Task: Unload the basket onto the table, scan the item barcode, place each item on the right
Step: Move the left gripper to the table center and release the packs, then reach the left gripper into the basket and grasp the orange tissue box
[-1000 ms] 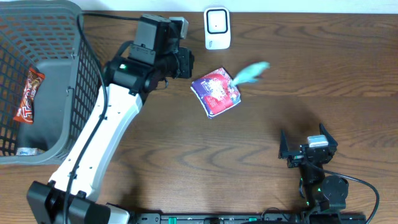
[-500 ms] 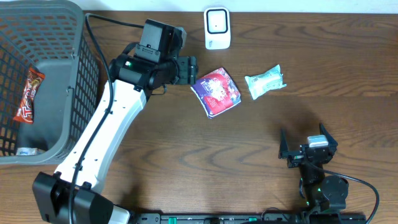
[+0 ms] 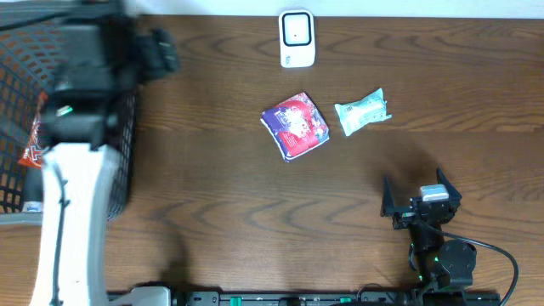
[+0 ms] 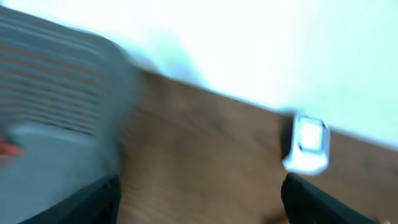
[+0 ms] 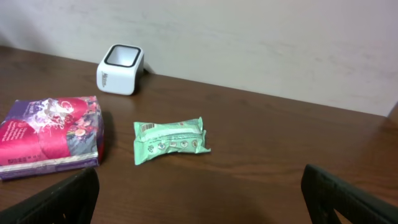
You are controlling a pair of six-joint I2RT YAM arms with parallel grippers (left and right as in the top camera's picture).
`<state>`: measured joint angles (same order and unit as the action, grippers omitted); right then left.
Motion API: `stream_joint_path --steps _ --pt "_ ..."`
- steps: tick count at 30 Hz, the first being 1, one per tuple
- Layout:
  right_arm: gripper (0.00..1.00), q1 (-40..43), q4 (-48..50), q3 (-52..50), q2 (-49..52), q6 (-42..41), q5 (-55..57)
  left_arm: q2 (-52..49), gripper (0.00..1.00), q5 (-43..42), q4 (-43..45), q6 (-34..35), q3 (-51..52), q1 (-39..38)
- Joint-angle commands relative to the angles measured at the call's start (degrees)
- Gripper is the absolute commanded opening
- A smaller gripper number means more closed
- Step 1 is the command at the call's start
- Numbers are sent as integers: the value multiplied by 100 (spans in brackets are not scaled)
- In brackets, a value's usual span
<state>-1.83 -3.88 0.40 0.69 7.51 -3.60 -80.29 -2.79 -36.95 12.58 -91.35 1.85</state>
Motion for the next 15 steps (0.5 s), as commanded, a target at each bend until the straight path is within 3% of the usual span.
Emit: stream_joint_path --steps 1,6,15 --pt "99 33 -22 -7 -31 -79 7 33 82 94 -68 -33 -87 597" --pt "99 33 -22 -4 -31 -79 9 -140 82 96 -732 -35 -70 1567" --pt "99 33 -22 -4 -31 -79 9 -452 82 94 -1034 -35 -59 2848"
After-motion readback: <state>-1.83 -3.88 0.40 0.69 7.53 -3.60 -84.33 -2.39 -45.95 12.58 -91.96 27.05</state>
